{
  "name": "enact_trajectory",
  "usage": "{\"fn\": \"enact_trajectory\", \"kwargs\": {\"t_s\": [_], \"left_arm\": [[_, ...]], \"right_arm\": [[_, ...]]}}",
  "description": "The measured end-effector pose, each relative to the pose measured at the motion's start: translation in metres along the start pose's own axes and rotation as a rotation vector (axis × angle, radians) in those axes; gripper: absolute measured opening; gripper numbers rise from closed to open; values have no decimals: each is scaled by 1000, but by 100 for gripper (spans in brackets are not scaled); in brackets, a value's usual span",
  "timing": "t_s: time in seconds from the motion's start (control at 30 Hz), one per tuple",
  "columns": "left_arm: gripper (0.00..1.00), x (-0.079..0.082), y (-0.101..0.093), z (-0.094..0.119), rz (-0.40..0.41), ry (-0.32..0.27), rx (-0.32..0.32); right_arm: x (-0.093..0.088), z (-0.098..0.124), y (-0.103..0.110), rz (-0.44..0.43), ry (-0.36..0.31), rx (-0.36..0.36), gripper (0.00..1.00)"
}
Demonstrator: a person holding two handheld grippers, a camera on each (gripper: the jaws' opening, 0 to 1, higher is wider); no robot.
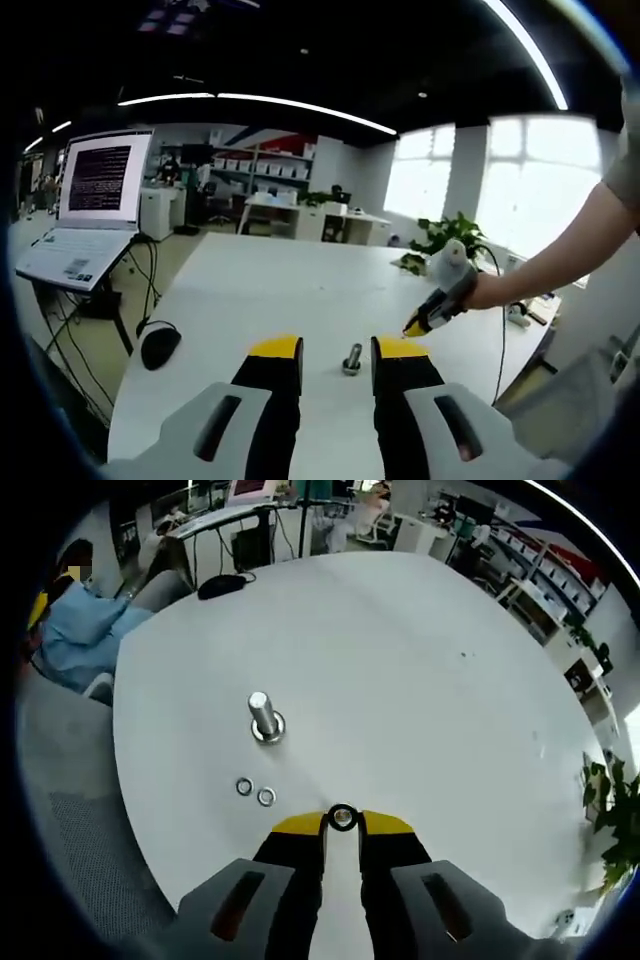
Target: Place the washer onto the threaded stud by aligning its center hole with the stud, sliding it down to the base, and recovering from edge contact or off-axis alignment until the washer reaches the visible bottom stop.
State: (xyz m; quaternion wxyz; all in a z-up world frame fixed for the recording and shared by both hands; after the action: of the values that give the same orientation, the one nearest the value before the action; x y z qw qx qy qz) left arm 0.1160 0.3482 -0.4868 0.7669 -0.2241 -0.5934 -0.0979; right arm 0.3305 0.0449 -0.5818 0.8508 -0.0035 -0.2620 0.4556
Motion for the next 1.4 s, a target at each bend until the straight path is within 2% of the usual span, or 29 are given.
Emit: {"fn": "enact_trajectory", "kwargs": {"t_s": [0.2, 0.9, 1.2, 1.4], "left_arm": [[25, 0, 0, 0, 5, 0, -6], [25, -1, 1, -1, 19, -6, -5], [25, -2, 1, -2, 16, 9, 0], [25, -2, 2, -2, 10, 11, 5]], "right_arm": [[1, -9, -2, 18, 23, -3, 14], [-9, -19, -4, -2, 66, 13, 15], [-11, -18, -4, 26, 57, -3, 17], [-17, -10, -5, 0, 38, -8, 18]]}}
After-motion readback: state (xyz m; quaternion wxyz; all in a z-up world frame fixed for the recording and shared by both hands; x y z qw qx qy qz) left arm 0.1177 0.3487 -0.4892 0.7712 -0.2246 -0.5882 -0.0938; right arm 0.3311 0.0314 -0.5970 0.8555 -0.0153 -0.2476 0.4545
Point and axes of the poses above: the point that each gripper's makers call its tool centre point, and the gripper's own axes: z roughly backward along the fingers, y roughly to its left, x roughly out of its top, the point moved 10 cm from there along z, roughly backward along the fingers, and after that the axes turned 6 degrees about -x, right-handed, at the moved point
